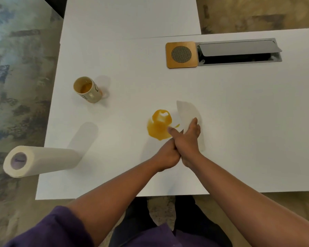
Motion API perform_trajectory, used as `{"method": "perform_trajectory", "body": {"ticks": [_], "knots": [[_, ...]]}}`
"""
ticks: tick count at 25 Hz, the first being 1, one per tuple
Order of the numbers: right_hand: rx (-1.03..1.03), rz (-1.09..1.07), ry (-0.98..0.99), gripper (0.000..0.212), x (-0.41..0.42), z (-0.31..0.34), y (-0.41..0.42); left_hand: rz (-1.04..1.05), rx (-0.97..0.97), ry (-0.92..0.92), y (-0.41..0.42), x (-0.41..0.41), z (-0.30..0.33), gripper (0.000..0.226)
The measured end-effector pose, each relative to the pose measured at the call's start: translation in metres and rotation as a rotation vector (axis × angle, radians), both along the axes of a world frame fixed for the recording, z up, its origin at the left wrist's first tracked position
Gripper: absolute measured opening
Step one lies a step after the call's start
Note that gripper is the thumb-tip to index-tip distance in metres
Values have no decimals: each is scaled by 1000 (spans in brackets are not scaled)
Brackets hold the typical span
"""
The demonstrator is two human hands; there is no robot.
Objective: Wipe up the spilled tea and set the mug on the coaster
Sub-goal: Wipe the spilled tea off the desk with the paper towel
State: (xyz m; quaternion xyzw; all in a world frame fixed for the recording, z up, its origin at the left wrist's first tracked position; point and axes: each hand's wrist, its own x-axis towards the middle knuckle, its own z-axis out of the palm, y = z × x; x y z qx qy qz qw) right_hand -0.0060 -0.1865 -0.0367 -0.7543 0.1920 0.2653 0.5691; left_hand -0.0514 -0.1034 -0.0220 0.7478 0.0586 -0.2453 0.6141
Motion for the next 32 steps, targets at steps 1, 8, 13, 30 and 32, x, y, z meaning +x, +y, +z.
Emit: {"method": "perform_trajectory", "body": {"ticks": [1,8,13,30,32], "knots": [[-2,-23,-26,92,2,-4,-2,-9,0,15,-2,1,-2,68],[-136,107,-260,60,12,-28,-21,18,-89,168,3,10,-16,60],[-265,459,-285,59,9,-61,-27,637,-474,440,39,31,-20,35],[-466,264,-409,76,16,-102,-6,219,544,-114,34,32,-42,29],[-607,285,-394,72,24,-106,6,200,545,-135,29,25,-48,28]]}}
